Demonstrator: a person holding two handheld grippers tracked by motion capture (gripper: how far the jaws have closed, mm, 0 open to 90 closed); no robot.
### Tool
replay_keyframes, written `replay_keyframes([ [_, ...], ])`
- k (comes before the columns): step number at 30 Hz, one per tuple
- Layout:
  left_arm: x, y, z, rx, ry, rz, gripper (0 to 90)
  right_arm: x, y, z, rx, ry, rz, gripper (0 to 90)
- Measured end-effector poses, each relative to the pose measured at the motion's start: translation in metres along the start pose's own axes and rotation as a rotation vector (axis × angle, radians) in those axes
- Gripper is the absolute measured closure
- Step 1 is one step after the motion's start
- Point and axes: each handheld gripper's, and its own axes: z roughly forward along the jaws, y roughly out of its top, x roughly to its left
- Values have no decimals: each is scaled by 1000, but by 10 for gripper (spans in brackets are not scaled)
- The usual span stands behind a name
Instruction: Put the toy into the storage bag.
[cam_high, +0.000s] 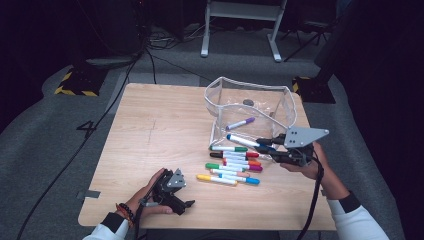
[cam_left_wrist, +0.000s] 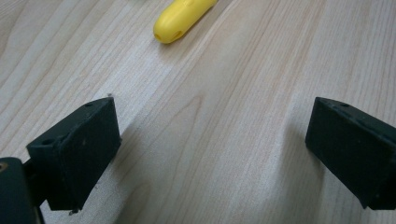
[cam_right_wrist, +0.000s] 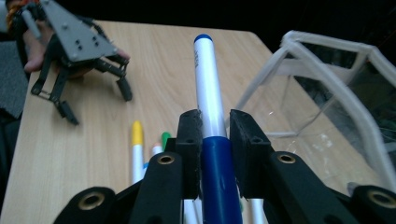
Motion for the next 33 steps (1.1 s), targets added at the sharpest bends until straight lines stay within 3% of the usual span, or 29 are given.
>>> replay_keyframes([
  [3, 0, 0, 0, 0, 1, -1, 35, -14, 8, -5, -9, -40, 6, 746],
  [6, 0, 0, 0, 0, 1, 0, 35, -30, 12, -9, -29, -47, 39, 747],
  [9, 0, 0, 0, 0, 1, -1, 34, -48, 15, -10, -4, -90, 58, 746],
  [10, 0, 0, 0, 0, 1, -1, 34, -48, 15, -10, -4, -90, 58, 746],
  [14, 0, 0, 0, 1, 1, 0, 35, -70, 16, -8, 6, -119, 99, 746],
  [18, 0, 0, 0, 0, 1, -1, 34, -92, 16, 1, 49, -145, 135, 746],
  [22, 0, 0, 0, 1, 1, -1, 34, -103, 15, 10, 70, -152, 158, 746],
  [29, 0, 0, 0, 0, 1, -1, 35, -125, 5, 34, 168, -184, 208, 746],
  [33, 0, 0, 0, 0, 1, -1, 35, -135, -3, 44, 255, -189, 245, 746],
])
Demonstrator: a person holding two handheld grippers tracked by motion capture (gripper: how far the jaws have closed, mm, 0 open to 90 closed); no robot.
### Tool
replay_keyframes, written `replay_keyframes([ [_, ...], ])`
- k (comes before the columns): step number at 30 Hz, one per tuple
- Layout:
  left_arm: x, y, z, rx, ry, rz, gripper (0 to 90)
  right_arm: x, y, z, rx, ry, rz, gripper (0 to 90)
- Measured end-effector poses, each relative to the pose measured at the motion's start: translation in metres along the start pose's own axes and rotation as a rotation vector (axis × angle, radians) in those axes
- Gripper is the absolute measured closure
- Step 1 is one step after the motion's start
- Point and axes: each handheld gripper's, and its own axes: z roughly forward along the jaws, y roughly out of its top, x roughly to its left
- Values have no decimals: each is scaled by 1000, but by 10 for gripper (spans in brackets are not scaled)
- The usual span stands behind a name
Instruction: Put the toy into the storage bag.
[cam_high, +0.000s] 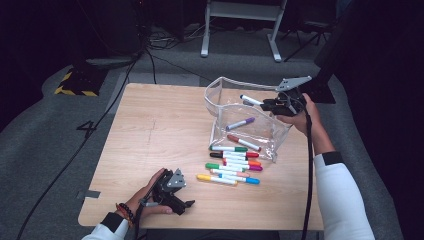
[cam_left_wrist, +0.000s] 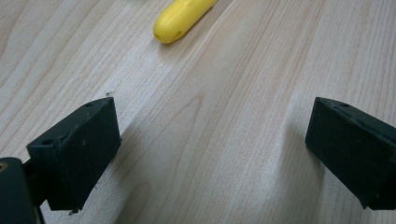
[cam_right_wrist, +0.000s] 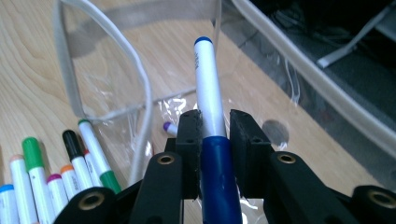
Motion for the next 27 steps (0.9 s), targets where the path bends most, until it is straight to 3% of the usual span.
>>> replay_keyframes([
  [5, 0, 0, 0, 0, 0, 0, 35, -2, 0, 5, 87, 31, 17, 745],
  [8, 0, 0, 0, 0, 0, 0, 34, 3, 1, 9, 161, 87, -25, 746],
  [10, 0, 0, 0, 0, 0, 0, 34, 7, 1, 11, 179, 128, -47, 745],
  [16, 0, 0, 0, 0, 0, 0, 34, 12, 1, 12, 198, 178, -45, 743],
  [21, 0, 0, 0, 0, 0, 0, 35, 13, 1, 11, 190, 142, -48, 706],
  [24, 0, 0, 0, 0, 0, 0, 34, 11, -1, 6, 165, 89, -33, 650],
  [27, 0, 0, 0, 0, 0, 0, 34, 11, -1, 0, 130, 73, -13, 612],
])
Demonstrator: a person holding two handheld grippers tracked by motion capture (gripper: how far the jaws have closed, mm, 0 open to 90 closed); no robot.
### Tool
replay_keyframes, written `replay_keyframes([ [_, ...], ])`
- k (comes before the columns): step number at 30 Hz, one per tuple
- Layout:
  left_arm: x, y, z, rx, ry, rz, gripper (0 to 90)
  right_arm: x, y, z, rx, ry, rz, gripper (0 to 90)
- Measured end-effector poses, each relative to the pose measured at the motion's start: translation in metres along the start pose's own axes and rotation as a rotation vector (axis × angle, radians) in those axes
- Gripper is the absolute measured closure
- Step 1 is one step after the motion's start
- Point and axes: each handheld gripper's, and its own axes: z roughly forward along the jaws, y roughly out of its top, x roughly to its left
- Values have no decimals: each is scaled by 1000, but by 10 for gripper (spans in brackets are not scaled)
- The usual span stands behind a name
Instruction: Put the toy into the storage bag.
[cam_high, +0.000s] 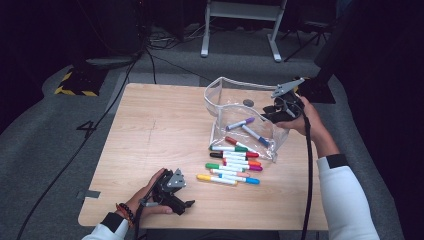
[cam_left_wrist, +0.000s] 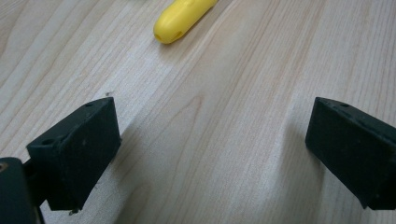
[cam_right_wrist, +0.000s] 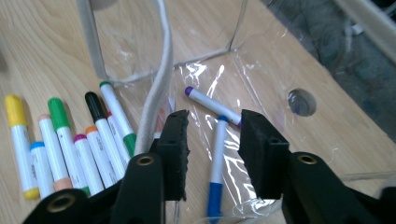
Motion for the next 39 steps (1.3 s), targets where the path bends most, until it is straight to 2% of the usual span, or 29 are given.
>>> replay_keyframes([
  [1, 0, 0, 0, 0, 0, 0, 34, 1, -2, -7, -36, -15, 5, 595],
  [3, 0, 0, 0, 0, 0, 0, 34, 3, -4, -16, -69, -20, 7, 583],
  [4, 0, 0, 0, 0, 0, 0, 35, 3, -4, -16, -69, -20, 7, 583],
  [6, 0, 0, 0, 0, 0, 0, 34, 5, -8, -29, -121, -41, 30, 535],
  [9, 0, 0, 0, 0, 0, 0, 34, 12, -17, -50, -198, -48, 33, 499],
  [11, 0, 0, 0, 0, 0, 0, 34, 13, -20, -53, -210, -51, 34, 491],
  [13, 0, 0, 0, 0, 0, 0, 34, 22, -32, -66, -259, -46, 32, 486],
  [15, 0, 0, 0, 0, -1, 0, 34, 25, -37, -69, -270, -42, 31, 485],
  [16, 0, 0, 0, 1, -1, 0, 34, 35, -47, -76, -286, -39, 22, 482],
  [18, 0, 0, 0, 0, 0, 0, 34, 39, -50, -77, -291, -35, 16, 481],
  [21, 0, 0, 0, 0, 0, 0, 34, 56, -68, -81, -310, -23, 0, 471],
  [23, 0, 0, 0, 0, 0, 0, 34, 59, -72, -81, -310, -19, 1, 464],
  [24, 0, 0, 0, 0, 1, -1, 35, 67, -79, -80, -303, -28, -16, 457],
  [26, 0, 0, 0, 0, 1, -1, 34, 76, -88, -77, -312, -3, -11, 456],
  [28, 0, 0, 0, -1, 1, -2, 34, 82, -95, -73, -302, -10, -20, 454],
  [29, 0, 0, 0, 0, 1, -1, 34, 91, -104, -68, -302, 22, -23, 482],
  [31, 0, 0, 0, -1, 1, -2, 35, 98, -111, -62, -296, 36, -37, 498],
  [33, 0, 0, 0, -1, 1, -2, 34, 103, -118, -53, -287, 69, -33, 512],
  [34, 0, 0, 0, -1, 1, -2, 35, 103, -118, -53, -287, 69, -33, 512],
  [35, 0, 0, 0, -1, 1, -2, 35, 111, -123, -40, -261, 88, -46, 516],
  [36, 0, 0, 0, -1, 1, -2, 34, 111, -123, -40, -261, 88, -46, 516],
  [39, 0, 0, 0, 1, 2, 0, 34, 125, -132, -17, -232, 140, -69, 533],
])
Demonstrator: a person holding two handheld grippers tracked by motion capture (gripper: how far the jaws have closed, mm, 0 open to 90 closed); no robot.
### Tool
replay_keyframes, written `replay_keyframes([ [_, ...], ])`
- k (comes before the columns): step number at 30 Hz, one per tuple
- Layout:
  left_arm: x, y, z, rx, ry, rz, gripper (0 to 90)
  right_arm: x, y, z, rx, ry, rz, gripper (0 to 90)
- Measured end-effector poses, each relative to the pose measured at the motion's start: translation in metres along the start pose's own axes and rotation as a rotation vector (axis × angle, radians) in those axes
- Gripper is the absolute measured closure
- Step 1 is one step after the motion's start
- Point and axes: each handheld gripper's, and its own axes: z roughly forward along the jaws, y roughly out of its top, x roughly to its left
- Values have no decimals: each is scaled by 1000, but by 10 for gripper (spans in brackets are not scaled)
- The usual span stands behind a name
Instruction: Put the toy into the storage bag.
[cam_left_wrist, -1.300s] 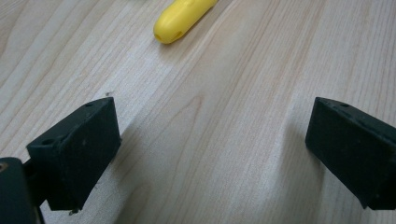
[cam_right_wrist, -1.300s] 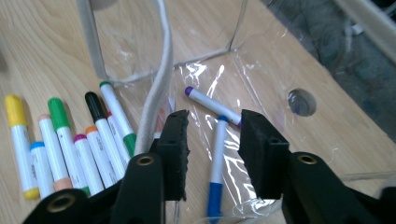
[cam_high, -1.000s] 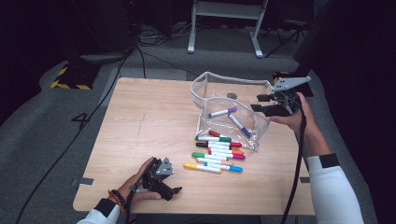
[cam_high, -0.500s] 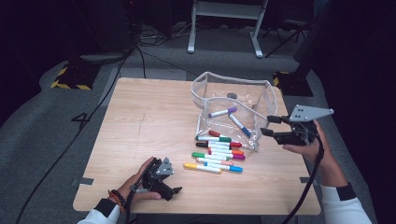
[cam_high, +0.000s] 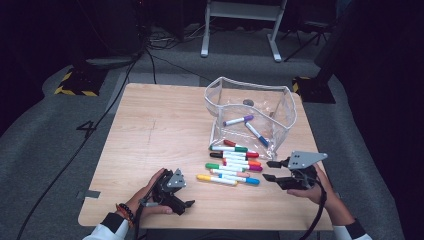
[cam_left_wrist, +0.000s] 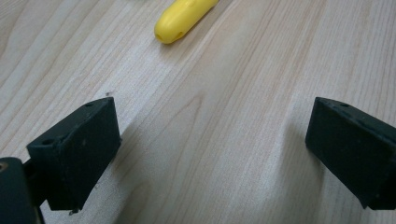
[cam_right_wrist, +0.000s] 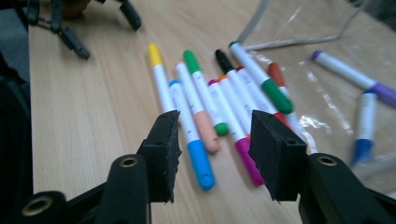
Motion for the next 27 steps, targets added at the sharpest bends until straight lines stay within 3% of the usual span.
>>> replay_keyframes([
  [3, 0, 0, 0, -2, 0, -3, 34, 4, -7, 12, 22, 25, -8, 535],
  [4, 0, 0, 0, -2, 0, -3, 35, 8, -12, 24, 60, 33, -21, 538],
  [7, 0, 0, 0, -3, 0, -1, 35, 9, -16, 40, 95, 67, -27, 553],
  [10, 0, 0, 0, -2, 0, -3, 34, 10, -21, 54, 101, 101, -10, 546],
  [13, 0, 0, 0, -2, 0, -3, 35, 12, -23, 61, 98, 99, -10, 550],
  [18, 0, 0, 0, -2, 0, -3, 34, 26, -12, 80, 62, 153, -49, 546],
  [22, 0, 0, 0, -2, 0, -3, 34, 32, -4, 94, 62, 172, -61, 541],
  [24, 0, 0, 0, 0, 0, -1, 35, 40, 8, 115, 76, 194, -96, 539],
  [27, 0, 0, 0, -2, 0, -3, 35, 44, 13, 125, 81, 201, -104, 539],
])
